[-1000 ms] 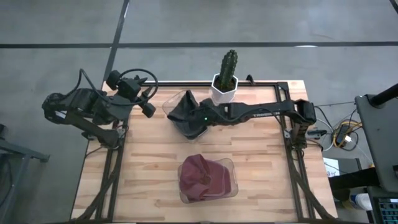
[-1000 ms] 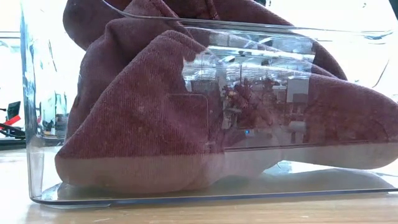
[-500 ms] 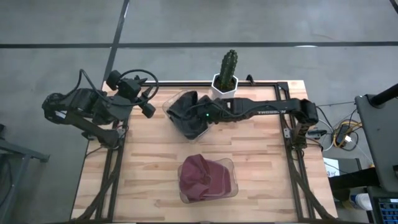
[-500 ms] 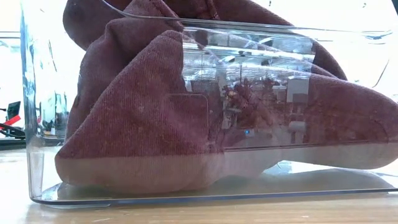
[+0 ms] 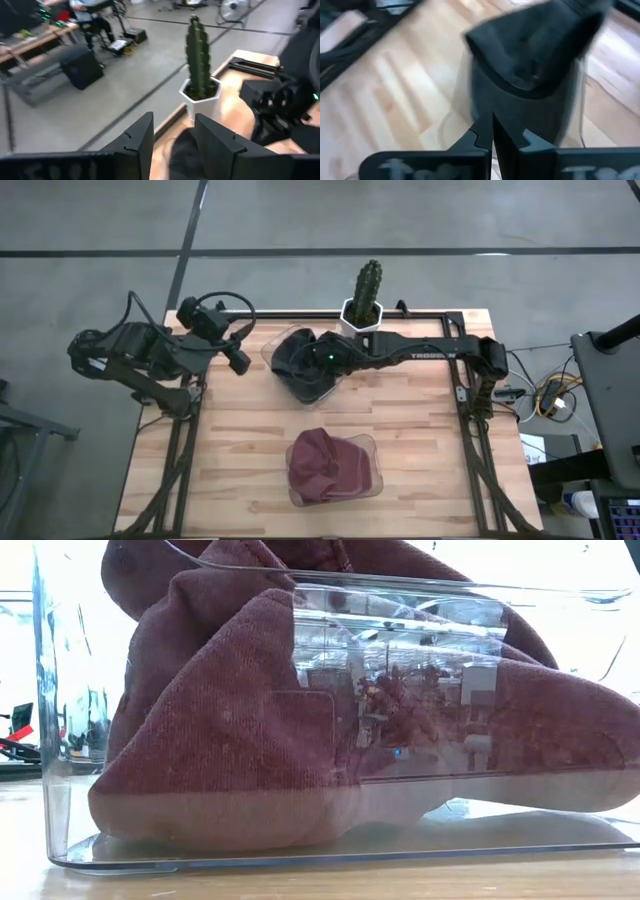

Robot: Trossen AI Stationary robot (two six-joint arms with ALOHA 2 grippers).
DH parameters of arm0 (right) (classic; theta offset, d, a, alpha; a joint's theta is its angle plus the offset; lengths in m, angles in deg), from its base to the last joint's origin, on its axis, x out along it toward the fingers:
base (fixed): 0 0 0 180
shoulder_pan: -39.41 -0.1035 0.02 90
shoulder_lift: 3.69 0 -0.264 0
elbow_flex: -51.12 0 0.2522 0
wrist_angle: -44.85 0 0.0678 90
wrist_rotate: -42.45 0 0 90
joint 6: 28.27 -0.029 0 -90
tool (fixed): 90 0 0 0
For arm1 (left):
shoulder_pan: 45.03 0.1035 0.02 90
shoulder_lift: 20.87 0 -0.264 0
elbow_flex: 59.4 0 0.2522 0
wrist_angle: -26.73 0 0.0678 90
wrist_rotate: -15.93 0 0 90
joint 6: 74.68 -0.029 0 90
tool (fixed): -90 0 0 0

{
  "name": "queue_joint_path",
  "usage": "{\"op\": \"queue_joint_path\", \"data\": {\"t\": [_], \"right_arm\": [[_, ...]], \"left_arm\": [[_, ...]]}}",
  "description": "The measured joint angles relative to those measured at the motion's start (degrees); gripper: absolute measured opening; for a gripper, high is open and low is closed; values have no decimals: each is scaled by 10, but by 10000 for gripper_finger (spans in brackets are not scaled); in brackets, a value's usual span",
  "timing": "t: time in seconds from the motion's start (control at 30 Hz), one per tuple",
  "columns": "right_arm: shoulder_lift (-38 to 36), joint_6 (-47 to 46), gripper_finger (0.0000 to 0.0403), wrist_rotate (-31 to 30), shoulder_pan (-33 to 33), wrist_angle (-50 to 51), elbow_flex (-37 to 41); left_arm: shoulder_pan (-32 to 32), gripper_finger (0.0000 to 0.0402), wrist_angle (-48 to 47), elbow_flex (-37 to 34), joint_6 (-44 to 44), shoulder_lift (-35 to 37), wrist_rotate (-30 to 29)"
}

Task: Pick & Place hat
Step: Return to Home Position

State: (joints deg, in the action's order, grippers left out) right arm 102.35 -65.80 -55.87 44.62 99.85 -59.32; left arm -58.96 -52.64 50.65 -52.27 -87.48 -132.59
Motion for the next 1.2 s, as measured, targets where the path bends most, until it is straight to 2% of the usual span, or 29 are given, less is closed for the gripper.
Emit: {"op": "queue_joint_path", "data": {"t": [0.13, 0.3, 0.4, 0.47, 0.63, 0.73, 0.8, 0.87, 0.97, 1.1, 1.2], "right_arm": [[-23, 80, 8, 58, -5, -27, 1], [-46, 136, 8, 112, -29, -134, 28], [-68, 143, 8, 125, -38, -180, 52], [-87, 142, 8, 123, -39, -176, 69], [-151, 145, 8, 110, -48, -181, 130], [-201, 135, 8, 108, -49, -197, 180], [-233, 102, 8, 82, -48, -192, 211], [-262, 97, 8, 58, -46, -176, 239], [-308, 76, 8, 52, -42, -147, 275], [-352, 64, 8, 7, -43, -188, 331], [-377, 82, 8, 18, -43, -236, 382]], "left_arm": [[0, 104, 1, -2, 13, 0, 57], [0, 16, 18, -47, 18, 9, 118], [0, 7, 51, -98, 21, 32, 169], [0, 4, 98, -145, 11, 56, 216], [0, 1, 282, -295, -20, 142, 293], [0, 0, 390, -385, -33, 199, 307], [0, 0, 427, -436, -24, 237, 308], [0, 0, 436, -480, -19, 270, 286], [1, 0, 423, -537, -34, 312, 229], [0, 0, 429, -611, -32, 355, 234], [1, 0, 479, -659, -26, 372, 236]]}}
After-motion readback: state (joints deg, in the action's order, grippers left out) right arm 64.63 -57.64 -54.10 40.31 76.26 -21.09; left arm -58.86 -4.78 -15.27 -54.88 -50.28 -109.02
